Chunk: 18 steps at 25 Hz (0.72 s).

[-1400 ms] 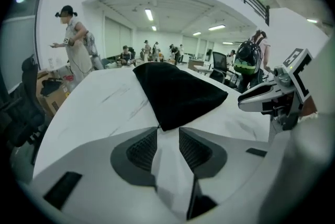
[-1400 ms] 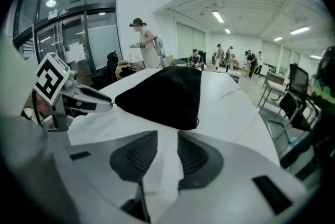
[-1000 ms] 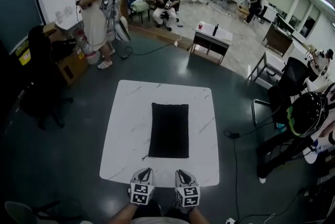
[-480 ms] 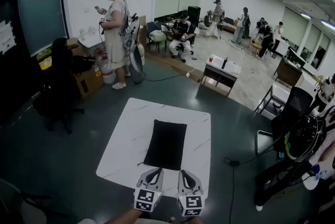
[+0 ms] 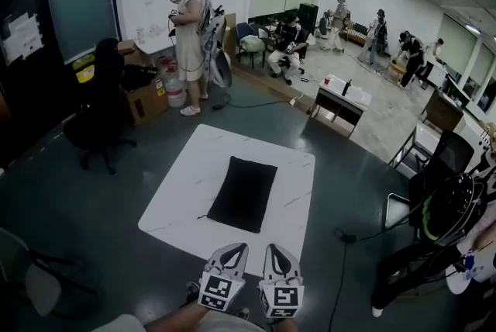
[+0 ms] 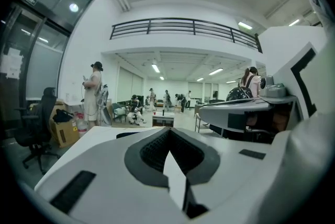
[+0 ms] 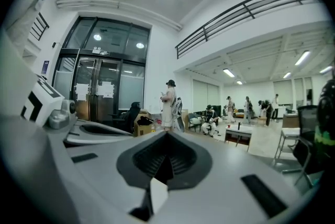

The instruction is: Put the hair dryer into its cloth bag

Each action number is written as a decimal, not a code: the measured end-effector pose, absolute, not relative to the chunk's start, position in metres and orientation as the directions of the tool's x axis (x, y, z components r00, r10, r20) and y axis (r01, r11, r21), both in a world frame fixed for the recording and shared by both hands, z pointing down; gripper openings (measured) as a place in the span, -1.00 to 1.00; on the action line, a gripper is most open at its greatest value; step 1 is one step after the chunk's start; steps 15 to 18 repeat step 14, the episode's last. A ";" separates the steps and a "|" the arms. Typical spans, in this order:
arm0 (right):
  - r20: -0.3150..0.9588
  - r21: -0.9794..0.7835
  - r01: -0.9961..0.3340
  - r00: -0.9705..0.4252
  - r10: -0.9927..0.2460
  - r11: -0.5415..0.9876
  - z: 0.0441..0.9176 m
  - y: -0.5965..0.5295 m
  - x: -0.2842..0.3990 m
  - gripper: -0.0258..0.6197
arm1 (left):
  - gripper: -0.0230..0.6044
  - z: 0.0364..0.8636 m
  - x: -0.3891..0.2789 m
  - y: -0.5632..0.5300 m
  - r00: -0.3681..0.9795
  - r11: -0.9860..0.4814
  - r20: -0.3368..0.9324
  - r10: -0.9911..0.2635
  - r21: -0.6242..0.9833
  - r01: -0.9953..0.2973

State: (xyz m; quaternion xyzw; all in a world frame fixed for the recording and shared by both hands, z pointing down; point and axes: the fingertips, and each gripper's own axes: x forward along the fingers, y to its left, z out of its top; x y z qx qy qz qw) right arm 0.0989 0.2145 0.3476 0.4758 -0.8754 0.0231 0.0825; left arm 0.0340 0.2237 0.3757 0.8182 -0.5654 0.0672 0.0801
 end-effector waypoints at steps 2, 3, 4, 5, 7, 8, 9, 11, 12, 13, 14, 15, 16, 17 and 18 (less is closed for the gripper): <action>0.161 0.032 -0.839 -0.532 -0.832 0.543 0.345 0.219 0.102 -0.87 | -0.91 0.372 0.036 0.229 0.353 -0.352 0.210 -0.912 0.042 -0.935; 0.158 0.029 -0.842 -0.528 -0.834 0.538 0.345 0.222 0.104 -0.87 | -0.91 0.372 0.036 0.232 0.348 -0.349 0.214 -0.913 0.035 -0.936; 0.154 0.026 -0.845 -0.525 -0.837 0.534 0.345 0.223 0.105 -0.87 | -0.90 0.372 0.036 0.235 0.342 -0.345 0.215 -0.915 0.029 -0.938; 0.147 0.024 -0.846 -0.524 -0.839 0.532 0.345 0.224 0.104 -0.87 | -0.90 0.372 0.034 0.236 0.337 -0.341 0.215 -0.917 0.021 -0.940; 0.136 0.024 -0.846 -0.525 -0.840 0.533 0.344 0.224 0.099 -0.87 | -0.91 0.372 0.031 0.237 0.333 -0.339 0.215 -0.918 0.008 -0.941; 0.133 0.026 -0.845 -0.527 -0.839 0.534 0.343 0.223 0.095 -0.87 | -0.91 0.371 0.028 0.236 0.333 -0.340 0.216 -0.918 0.005 -0.940; 0.135 0.028 -0.844 -0.528 -0.838 0.536 0.342 0.222 0.091 -0.87 | -0.91 0.370 0.024 0.235 0.334 -0.341 0.217 -0.917 0.005 -0.940; 0.147 0.029 -0.843 -0.527 -0.837 0.536 0.338 0.219 0.082 -0.87 | -0.91 0.365 0.015 0.233 0.335 -0.340 0.216 -0.917 0.012 -0.940; 0.155 0.029 -0.844 -0.525 -0.837 0.535 0.336 0.217 0.078 -0.87 | -0.91 0.364 0.011 0.232 0.335 -0.340 0.217 -0.917 0.016 -0.940; 0.162 0.029 -0.846 -0.522 -0.837 0.533 0.335 0.215 0.075 -0.87 | -0.91 0.362 0.007 0.230 0.336 -0.340 0.218 -0.916 0.021 -0.940; 0.169 0.029 -0.847 -0.519 -0.838 0.530 0.333 0.213 0.072 -0.87 | -0.91 0.361 0.003 0.228 0.337 -0.340 0.220 -0.915 0.025 -0.940; 0.169 0.029 -0.847 -0.519 -0.838 0.530 0.333 0.213 0.072 -0.87 | -0.91 0.361 0.003 0.228 0.337 -0.340 0.220 -0.915 0.025 -0.940; 0.169 0.029 -0.847 -0.519 -0.838 0.530 0.333 0.213 0.072 -0.87 | -0.91 0.361 0.003 0.228 0.337 -0.340 0.220 -0.915 0.025 -0.940; 0.169 0.029 -0.847 -0.519 -0.838 0.530 0.333 0.213 0.072 -0.87 | -0.91 0.361 0.003 0.228 0.337 -0.340 0.220 -0.915 0.025 -0.940; 0.169 0.029 -0.847 -0.519 -0.838 0.530 0.333 0.213 0.072 -0.87 | -0.91 0.361 0.003 0.228 0.337 -0.340 0.220 -0.915 0.025 -0.940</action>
